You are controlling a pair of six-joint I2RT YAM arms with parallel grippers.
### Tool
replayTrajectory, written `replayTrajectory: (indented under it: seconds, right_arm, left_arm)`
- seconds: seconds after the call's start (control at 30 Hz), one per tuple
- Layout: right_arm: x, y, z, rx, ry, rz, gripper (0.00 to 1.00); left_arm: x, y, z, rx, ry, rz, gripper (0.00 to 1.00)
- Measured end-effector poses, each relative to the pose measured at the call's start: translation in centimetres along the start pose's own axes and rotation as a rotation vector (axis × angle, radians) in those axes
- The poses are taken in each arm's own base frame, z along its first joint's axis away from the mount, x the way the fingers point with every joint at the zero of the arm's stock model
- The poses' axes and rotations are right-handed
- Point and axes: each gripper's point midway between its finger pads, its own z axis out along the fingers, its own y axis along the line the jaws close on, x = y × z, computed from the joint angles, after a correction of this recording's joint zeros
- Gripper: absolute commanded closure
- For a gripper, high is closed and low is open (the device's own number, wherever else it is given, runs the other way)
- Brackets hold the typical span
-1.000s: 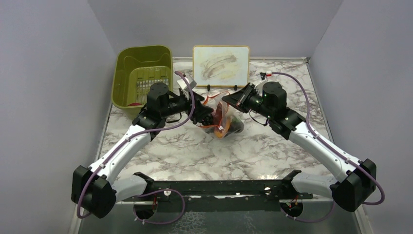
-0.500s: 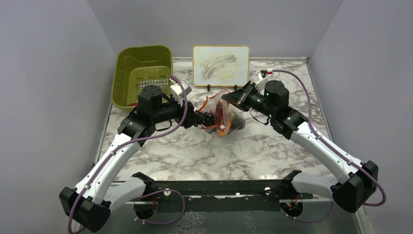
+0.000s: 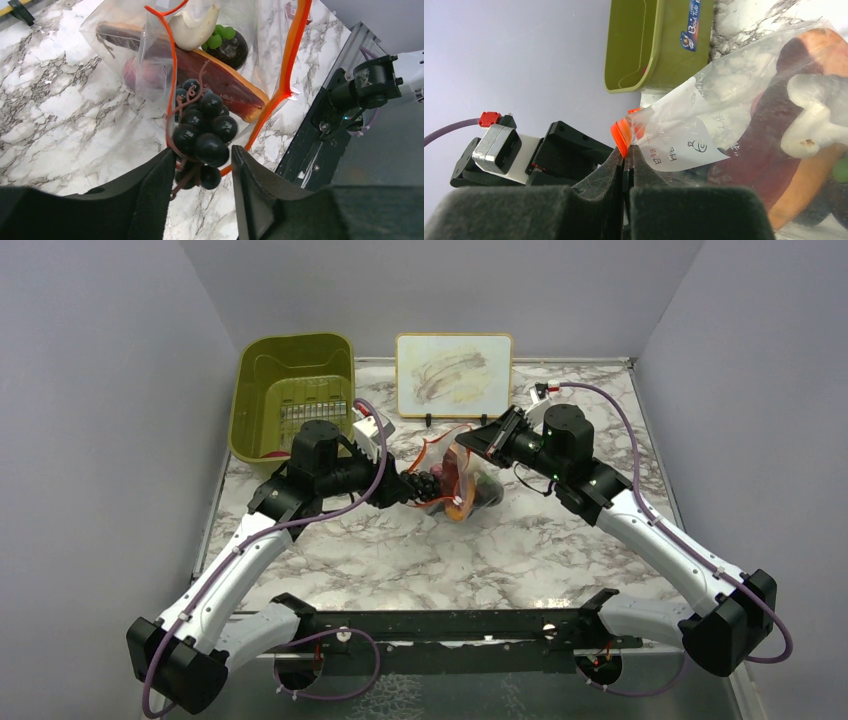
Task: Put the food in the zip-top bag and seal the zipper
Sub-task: Place the fake fruit in the zipper food storage bag.
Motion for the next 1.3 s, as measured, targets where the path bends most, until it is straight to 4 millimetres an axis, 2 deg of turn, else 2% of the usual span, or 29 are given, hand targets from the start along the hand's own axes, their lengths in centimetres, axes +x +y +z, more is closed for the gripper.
replayTrajectory:
  seconds: [0.13, 0.27, 0.57, 0.8, 0.93, 1.07, 1.2, 1.3]
  right_arm:
    - [0.0, 0.0, 0.0, -0.001, 0.002, 0.0, 0.99]
    - [0.3, 0.0, 0.0, -0.006, 0.018, -0.002, 0.99]
    - [2.6, -0.6, 1.3, -0.034, 0.145, -0.016, 0.99]
    - [4.5, -0.6, 1.4, -0.086, 0.257, -0.061, 0.99]
    - [4.5, -0.1, 1.3, -0.111, 0.265, -0.095, 0.99]
    - [4.3, 0.2, 1.3, -0.124, 0.259, -0.128, 0.99]
    - [4.1, 0.3, 1.3, -0.131, 0.254, -0.155, 0.99]
    - [4.0, 0.4, 1.3, -0.14, 0.251, -0.184, 0.99]
  left_arm:
    - [-0.3, -0.3, 0.3, 0.023, -0.007, 0.0, 0.82]
    - [-0.6, -0.8, 0.4, 0.053, -0.017, -0.005, 0.93]
    - [-2.9, -2.8, 0.7, 0.175, -0.106, 0.001, 0.95]
    - [-3.4, -1.6, 2.8, 0.182, -0.138, -0.001, 0.94]
    - [-1.9, -0.2, 4.4, 0.165, -0.094, -0.03, 0.86]
    - [0.0, 0.9, 5.5, 0.142, -0.038, -0.058, 0.63]
    - [0.3, 1.2, 5.4, 0.126, -0.02, -0.071, 0.4]
    - [-0.2, 0.9, 5.0, 0.119, -0.03, -0.07, 0.33]
